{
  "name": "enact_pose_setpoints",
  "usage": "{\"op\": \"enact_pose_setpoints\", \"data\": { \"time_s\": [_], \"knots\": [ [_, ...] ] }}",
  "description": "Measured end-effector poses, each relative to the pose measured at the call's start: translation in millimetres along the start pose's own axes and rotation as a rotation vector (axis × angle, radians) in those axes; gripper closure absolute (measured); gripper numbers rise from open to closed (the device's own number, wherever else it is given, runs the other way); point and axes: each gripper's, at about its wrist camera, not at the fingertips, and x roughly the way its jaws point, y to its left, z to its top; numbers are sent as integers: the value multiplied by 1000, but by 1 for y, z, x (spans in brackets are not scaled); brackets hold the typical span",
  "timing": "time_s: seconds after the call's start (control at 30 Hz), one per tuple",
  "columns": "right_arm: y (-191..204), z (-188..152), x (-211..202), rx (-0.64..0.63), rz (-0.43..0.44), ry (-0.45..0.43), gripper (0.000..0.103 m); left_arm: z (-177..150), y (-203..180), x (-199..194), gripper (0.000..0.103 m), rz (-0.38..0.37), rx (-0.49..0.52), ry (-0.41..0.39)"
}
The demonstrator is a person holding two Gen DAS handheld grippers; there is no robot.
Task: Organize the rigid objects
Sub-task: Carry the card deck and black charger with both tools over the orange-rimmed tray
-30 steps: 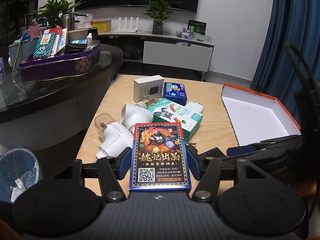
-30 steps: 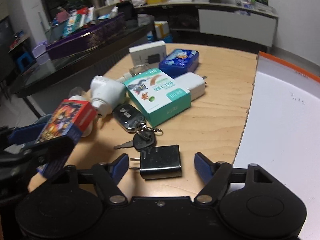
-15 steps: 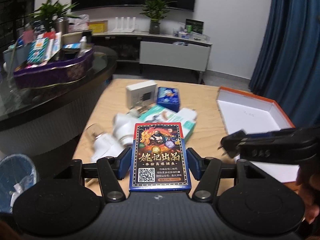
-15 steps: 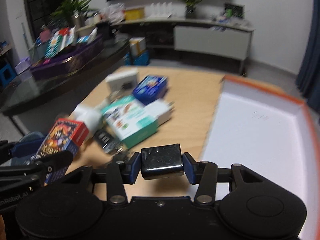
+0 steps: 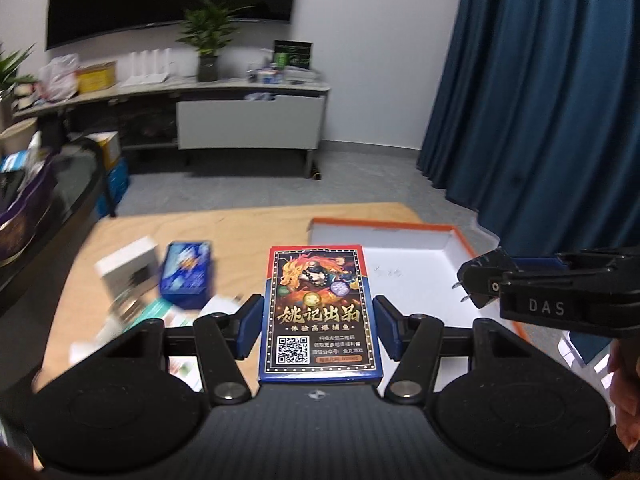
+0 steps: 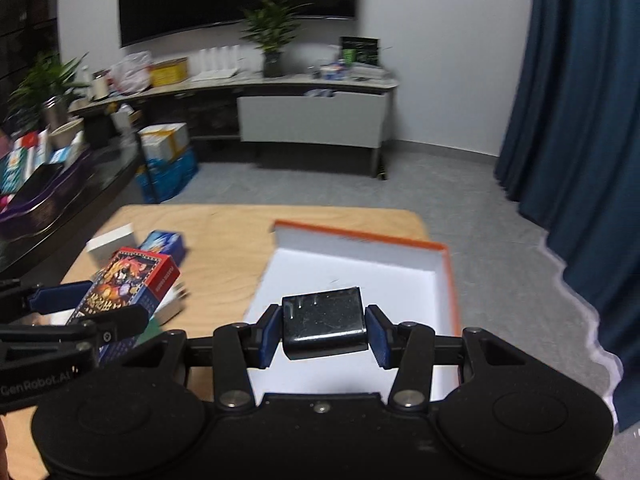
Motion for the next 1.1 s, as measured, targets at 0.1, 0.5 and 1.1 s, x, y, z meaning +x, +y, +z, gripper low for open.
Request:
{"op": "enact_pose_setpoints", "data": {
  "time_s": [0.1,0.5,1.1],
  "knots": [
    [-15,3,3,33,-14,-6,47,9,-8,10,43,-20,11,1],
    [-58,10,39,104,-22,-4,47,27,-25,37,43,-19,49,30],
    [-76,25,82,138,-33,26,47,34,-27,79,43,-30,41,97]
  ]
}}
